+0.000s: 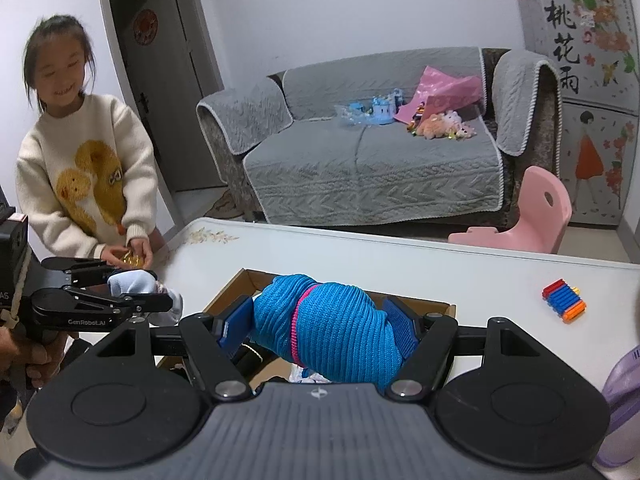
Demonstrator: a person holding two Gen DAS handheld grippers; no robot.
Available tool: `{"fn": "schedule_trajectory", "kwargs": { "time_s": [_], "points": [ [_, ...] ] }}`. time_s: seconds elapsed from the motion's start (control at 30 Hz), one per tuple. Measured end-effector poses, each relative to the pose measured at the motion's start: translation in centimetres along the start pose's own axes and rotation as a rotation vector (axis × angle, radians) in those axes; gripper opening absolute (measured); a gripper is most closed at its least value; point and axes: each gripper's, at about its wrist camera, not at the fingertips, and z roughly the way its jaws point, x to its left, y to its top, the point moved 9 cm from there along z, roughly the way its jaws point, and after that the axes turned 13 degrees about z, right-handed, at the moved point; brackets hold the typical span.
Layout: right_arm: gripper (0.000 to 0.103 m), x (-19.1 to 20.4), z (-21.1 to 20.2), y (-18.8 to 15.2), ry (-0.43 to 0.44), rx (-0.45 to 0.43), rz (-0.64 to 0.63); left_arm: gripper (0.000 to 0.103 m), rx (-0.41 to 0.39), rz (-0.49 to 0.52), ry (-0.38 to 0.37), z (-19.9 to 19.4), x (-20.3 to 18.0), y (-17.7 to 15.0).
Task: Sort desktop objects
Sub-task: 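Carry both held socks over the cardboard box, then lower both held socks into the cardboard box and open both grippers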
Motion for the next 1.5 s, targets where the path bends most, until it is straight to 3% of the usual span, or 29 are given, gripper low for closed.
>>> {"fn": "schedule_trajectory", "kwargs": {
  "time_s": [0.8,1.5],
  "points": [
    [0.067,0.0,2.4,0.1,-0.036,0.067,-0.026,0.058,0.077,0.032,-0.023,5.5,-1.2,-0.3],
    [0.067,-4.2,9.5,-0.8,-0.139,0.156,0.056,0.058,0.154,0.064,-0.064,12.4,-2.2,0.1]
  ]
}}
